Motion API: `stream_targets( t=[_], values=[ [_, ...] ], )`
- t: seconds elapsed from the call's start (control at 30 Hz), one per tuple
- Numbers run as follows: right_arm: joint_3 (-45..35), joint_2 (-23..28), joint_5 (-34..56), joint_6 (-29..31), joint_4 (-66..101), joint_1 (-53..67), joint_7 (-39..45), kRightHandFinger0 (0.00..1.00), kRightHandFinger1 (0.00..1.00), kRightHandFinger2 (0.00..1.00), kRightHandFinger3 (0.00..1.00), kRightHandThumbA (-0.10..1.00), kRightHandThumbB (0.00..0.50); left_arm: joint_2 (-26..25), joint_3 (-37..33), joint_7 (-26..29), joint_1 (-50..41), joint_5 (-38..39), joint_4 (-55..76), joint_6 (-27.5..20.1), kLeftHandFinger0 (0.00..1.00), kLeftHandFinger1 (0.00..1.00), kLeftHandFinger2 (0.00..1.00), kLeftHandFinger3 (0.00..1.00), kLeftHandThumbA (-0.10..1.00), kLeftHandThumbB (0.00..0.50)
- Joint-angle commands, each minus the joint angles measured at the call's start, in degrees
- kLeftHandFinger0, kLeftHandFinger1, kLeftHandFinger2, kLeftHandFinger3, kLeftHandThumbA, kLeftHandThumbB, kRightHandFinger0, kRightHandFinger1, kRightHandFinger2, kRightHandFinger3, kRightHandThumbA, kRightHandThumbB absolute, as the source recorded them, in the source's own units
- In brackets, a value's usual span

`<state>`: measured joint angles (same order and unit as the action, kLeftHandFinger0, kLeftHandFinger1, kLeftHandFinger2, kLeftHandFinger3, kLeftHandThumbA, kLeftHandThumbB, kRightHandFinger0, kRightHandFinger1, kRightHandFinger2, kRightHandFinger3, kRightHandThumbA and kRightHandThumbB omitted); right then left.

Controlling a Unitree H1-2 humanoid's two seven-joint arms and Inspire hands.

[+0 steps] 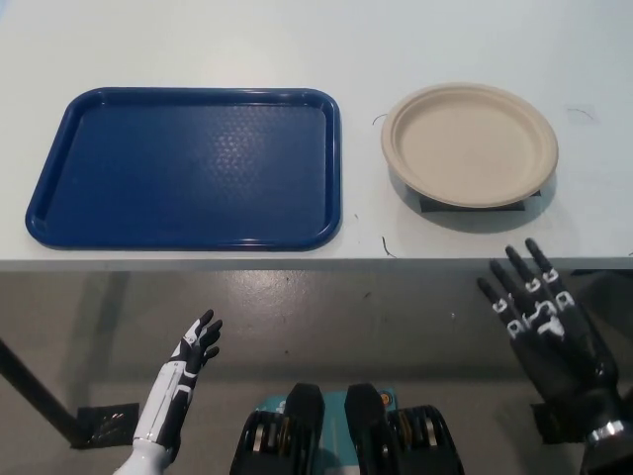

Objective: Use the right hand to pick up a plate from a leveled surface and place it into a tray on the left side

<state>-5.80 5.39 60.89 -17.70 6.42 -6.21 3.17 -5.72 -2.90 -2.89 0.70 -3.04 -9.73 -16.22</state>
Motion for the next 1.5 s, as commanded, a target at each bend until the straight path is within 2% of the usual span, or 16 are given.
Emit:
stream_targets(
  t=[0.0, 0.17, 0.37, 0.53, 0.73, 0.8, 1.03, 1.43, 1.47],
  values=[
    [-4.27, -1.94, 15.79, -6.37, 2.94, -6.86, -4.18, 1.0, 1.0, 1.0, 1.0, 1.0, 0.345, -1.18, 0.12, -0.16, 1.31, -1.07, 2.4, -3.87, 1.0, 1.0, 1.0, 1.0, 1.0, 0.137],
    [-5.9, -2.59, 14.63, -7.44, -0.83, -8.8, -3.85, 1.0, 1.0, 1.0, 1.0, 1.0, 0.341, -1.27, 0.2, -0.02, 1.69, -1.32, 2.07, -4.22, 1.0, 1.0, 1.0, 1.0, 1.0, 0.124],
    [-7.84, -3.32, 13.62, -8.6, -5.23, -10.23, -2.75, 1.0, 1.0, 1.0, 1.0, 1.0, 0.337, -1.21, 0.21, -0.09, 1.57, -1.18, 1.99, -4.27, 1.0, 1.0, 1.0, 1.0, 1.0, 0.147],
    [-8.56, -3.4, 12.23, -9.2, -6.88, -10.03, -2.63, 1.0, 1.0, 1.0, 1.0, 1.0, 0.335, -1.18, 0.2, 0.14, 1.6, -1.57, 1.81, -4.82, 1.0, 1.0, 1.0, 1.0, 1.0, 0.131],
    [-8.37, -3.03, 13.42, -9.23, -6.16, -7.52, -1.22, 1.0, 1.0, 1.0, 1.0, 1.0, 0.344, -1.15, 0.2, -0.05, 2.07, -1.35, 1.64, -4.61, 1.0, 1.0, 1.0, 1.0, 1.0, 0.121],
    [-8.0, -2.72, 14.38, -9.23, -4.42, -5.63, -1.29, 1.0, 1.0, 1.0, 1.0, 1.0, 0.368, -1.18, 0.17, -0.05, 2.07, -1.47, 1.74, -4.56, 1.0, 1.0, 1.0, 1.0, 1.0, 0.121],
    [-6.32, -1.08, 16.64, -9.23, 1.16, -1.07, -1.18, 1.0, 1.0, 1.0, 1.0, 1.0, 0.364, -1.4, 0.33, -0.35, 2.2, -0.83, 1.36, -4.51, 1.0, 1.0, 1.0, 1.0, 1.0, 0.123],
    [-6.36, -1.57, 14.07, -9.23, -5.98, -6.96, -4.1, 1.0, 1.0, 1.0, 1.0, 1.0, 0.355, -1.05, 0.26, -0.01, 2.05, -1.32, 1.66, -4.23, 1.0, 1.0, 1.0, 1.0, 1.0, 0.111],
    [-6.58, -1.74, 13.98, -9.23, -6.42, -7.7, -4.54, 1.0, 1.0, 1.0, 1.0, 1.0, 0.359, -1.02, 0.33, 0.05, 2.04, -1.18, 1.55, -4.67, 1.0, 1.0, 1.0, 1.0, 1.0, 0.091]
  ],
)
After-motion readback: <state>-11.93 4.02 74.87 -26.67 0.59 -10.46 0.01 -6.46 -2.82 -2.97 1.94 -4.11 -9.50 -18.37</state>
